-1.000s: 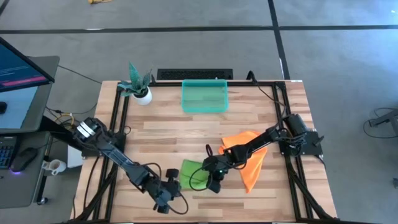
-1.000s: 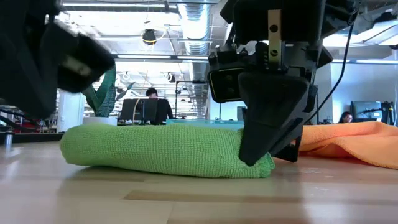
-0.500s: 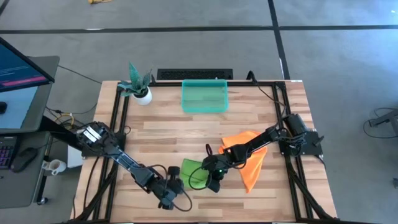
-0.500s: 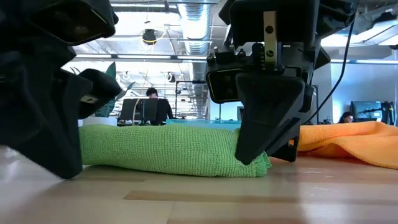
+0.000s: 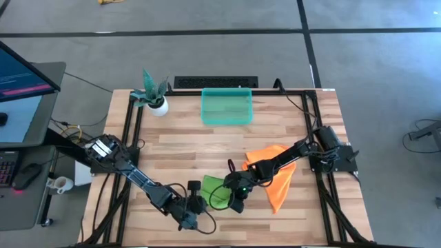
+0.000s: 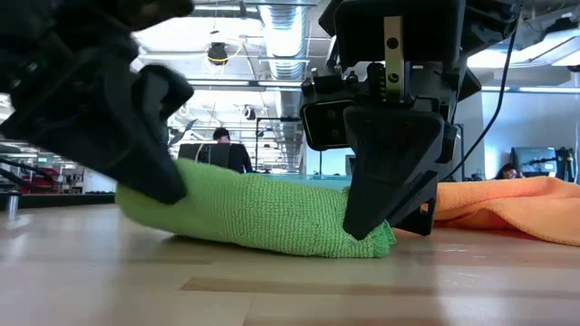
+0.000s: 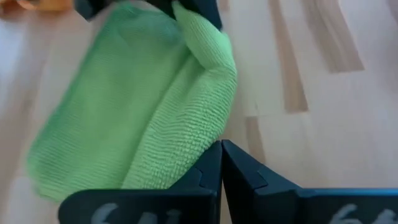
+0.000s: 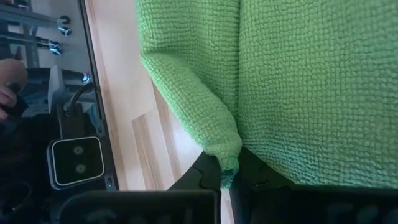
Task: Roll towel into tight, uniform cylinder
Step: Roll the green microfiber towel
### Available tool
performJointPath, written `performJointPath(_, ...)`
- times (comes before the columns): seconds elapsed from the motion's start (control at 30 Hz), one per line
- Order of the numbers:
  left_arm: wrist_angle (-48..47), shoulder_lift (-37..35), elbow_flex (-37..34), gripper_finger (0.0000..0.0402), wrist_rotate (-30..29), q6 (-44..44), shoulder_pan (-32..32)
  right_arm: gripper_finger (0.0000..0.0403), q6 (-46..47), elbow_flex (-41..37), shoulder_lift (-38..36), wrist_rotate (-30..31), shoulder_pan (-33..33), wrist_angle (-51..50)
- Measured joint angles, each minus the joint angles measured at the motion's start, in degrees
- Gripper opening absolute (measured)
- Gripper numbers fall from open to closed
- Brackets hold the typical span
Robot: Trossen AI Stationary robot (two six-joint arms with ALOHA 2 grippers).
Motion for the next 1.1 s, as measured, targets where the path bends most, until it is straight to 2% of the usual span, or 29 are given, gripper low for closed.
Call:
performJointPath(0.2, -5.5, 0.0, 2.9, 0.0, -3.6, -0.6, 0.4, 0.0026, 0.0, 0.0, 0.0, 0.0, 0.0, -0.1)
performJointPath(0.4, -8.0, -0.1, 2.8, 0.0, -3.7, -4.7, 3.2, 0.0026, 1.7, 0.0, 0.0, 0.0, 0.0, -0.1)
performJointPath(0.6, -8.0, -0.1, 0.9, 0.0, -1.3, -6.7, 7.1, 0.0026, 3.0, 0.0, 0.0, 0.0, 0.1, -0.2)
performJointPath(0.9, -7.7, 0.4, 0.1, 0.0, -1.0, -5.9, 9.7, 0.0028, 3.2, 0.0, 0.0, 0.0, 0.1, -0.1)
performJointPath(1.1, -6.3, 1.8, 0.1, 0.0, 0.8, -5.8, 10.0, 0.006, 3.1, 0.0, 0.0, 0.8, 0.1, -0.1)
